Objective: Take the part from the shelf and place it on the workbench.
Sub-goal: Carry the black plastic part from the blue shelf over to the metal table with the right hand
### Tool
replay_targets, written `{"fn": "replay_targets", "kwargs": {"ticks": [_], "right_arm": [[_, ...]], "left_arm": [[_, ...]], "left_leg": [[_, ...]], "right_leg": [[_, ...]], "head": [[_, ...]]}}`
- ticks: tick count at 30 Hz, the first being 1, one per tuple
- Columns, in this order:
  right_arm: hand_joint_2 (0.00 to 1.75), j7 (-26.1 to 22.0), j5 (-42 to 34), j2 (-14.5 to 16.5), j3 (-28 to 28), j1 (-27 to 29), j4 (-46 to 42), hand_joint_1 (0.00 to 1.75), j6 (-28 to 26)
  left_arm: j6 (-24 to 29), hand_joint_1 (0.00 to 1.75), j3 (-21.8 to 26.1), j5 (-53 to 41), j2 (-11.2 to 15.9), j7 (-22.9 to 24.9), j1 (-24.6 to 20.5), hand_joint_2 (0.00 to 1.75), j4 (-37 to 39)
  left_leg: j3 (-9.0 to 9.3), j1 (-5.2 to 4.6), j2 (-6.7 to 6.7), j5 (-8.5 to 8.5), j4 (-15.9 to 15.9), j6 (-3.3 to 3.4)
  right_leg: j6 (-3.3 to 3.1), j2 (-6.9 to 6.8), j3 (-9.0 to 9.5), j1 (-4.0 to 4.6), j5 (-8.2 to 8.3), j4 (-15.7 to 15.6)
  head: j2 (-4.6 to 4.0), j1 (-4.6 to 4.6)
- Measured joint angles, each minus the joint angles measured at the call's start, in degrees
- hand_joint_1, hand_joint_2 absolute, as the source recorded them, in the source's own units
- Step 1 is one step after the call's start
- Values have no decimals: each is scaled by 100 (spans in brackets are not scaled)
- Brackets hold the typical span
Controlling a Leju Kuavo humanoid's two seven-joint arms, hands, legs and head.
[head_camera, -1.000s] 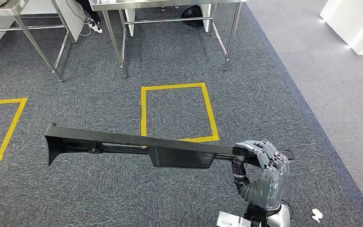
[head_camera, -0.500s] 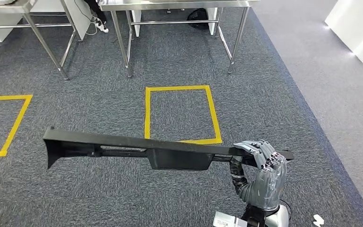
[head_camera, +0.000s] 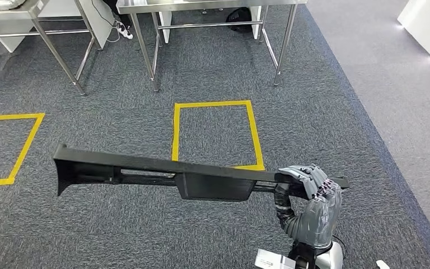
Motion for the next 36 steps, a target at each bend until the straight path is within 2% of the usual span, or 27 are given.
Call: {"fn": "replay_targets", "kwargs": {"ticks": [4,7,11,17,21,23,24,26,28,29,30,31,33,34,35,36], "right_arm": [[175,-1,-6,0,0,-1,0,175,0],[175,-11,-11,0,0,0,0,175,0],[175,-26,-13,0,0,0,0,175,0],[175,-15,-70,0,0,0,0,175,0],[175,-6,-98,0,0,0,-2,175,0],[175,-5,-98,-1,0,2,-9,175,0],[175,-5,-99,-1,0,-2,-14,175,-1],[175,-5,-101,-2,0,-9,-18,175,-2],[175,-4,-102,-3,0,-1,-14,175,-2],[175,-3,-103,-4,0,6,-10,175,-2],[175,-2,-105,-4,0,11,-8,175,-2],[175,-1,-108,-4,0,11,-7,175,-2],[175,-1,-111,-4,0,6,-3,175,-2],[175,0,-112,-3,-1,3,-3,175,-2],[175,1,-111,-3,-4,1,-3,175,-2],[175,1,-111,-2,-8,2,-4,175,-2]], "left_arm": [[-7,0,0,0,0,-5,2,175,0],[-13,0,0,-1,0,-11,2,175,0],[-14,0,0,-4,0,-21,2,175,0],[-19,0,0,-7,0,-29,2,175,0],[-20,0,0,-7,7,-32,2,175,0],[-20,0,0,-7,-2,-35,-1,175,0],[-21,0,-1,-7,-11,-37,-3,175,0],[-23,0,-1,-7,-27,-41,-4,175,0],[-24,0,0,-7,-28,-42,6,175,0],[-24,0,0,-7,-28,-42,11,175,0],[-24,0,0,-7,-30,-42,14,175,0],[-25,0,0,-7,-32,-42,13,175,0],[-25,0,0,-7,-21,-43,9,175,-3],[-26,0,0,-7,-16,-45,7,175,-4],[-26,0,0,-7,-11,-49,5,175,-5],[-26,0,0,-8,-8,-53,0,175,-6]], "left_leg": [[-3,16,0,-2,-12,-188],[-5,13,0,-4,-9,-223],[-9,-6,0,-6,6,-230],[-23,-12,1,-23,46,-213],[-52,-28,6,-43,109,-103],[21,-8,20,41,-35,-49],[73,11,36,99,-131,-18],[140,45,86,177,-251,21],[139,49,143,176,-253,27],[142,54,177,160,-241,11],[150,66,214,135,-221,-20],[159,89,252,96,-186,-62],[156,107,323,-17,-65,-180],[148,94,355,-73,-12,-235],[145,72,386,-116,21,-283],[151,51,419,-143,27,-319]], "right_leg": [[-13,-1,-17,6,-7,25],[-13,-1,-16,6,-8,28],[-9,-1,-11,2,-6,27],[4,-1,-7,-16,2,17],[81,-5,3,-58,38,-19],[125,-9,40,-33,45,-59],[139,-13,22,-24,-9,1],[163,-19,-200,-28,-276,476],[208,-20,-566,-54,-536,1165],[236,-25,-672,-76,-533,1334],[266,-40,-670,-101,-419,1282],[298,-82,-556,-129,-220,1016],[346,-284,-256,-145,64,356],[308,-348,-182,-137,99,187],[249,-380,-176,-121,63,153],[167,-341,-210,-111,38,196]], "head": [[-1,0],[-1,0],[-1,0],[-1,0],[-1,0],[-1,1],[-1,2],[-1,4],[-1,4],[-1,4],[0,3],[0,4],[0,4],[-1,2],[-1,1],[-1,-2]]}}
